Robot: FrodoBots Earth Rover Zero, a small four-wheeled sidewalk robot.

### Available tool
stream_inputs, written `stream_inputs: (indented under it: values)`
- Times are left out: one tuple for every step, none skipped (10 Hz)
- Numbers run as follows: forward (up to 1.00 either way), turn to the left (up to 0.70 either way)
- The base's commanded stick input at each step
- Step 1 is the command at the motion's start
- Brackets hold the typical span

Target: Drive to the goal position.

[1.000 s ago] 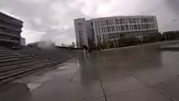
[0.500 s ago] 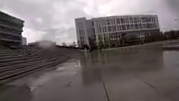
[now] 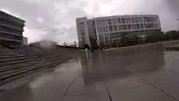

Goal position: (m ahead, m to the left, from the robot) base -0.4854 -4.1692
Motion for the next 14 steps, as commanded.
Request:
stream_inputs:
  values:
    - [0.7, 0.0]
    - [0.7, 0.0]
    - [0.7, 0.0]
    - [0.7, 0.0]
    - [0.7, 0.0]
    - [0.7, 0.0]
    - [0.7, 0.0]
    - [0.7, 0.0]
    - [0.7, 0.0]
    - [0.7, 0.0]
    - [0.7, 0.0]
    - [0.7, 0.0]
    - [0.7, 0.0]
    - [0.7, 0.0]
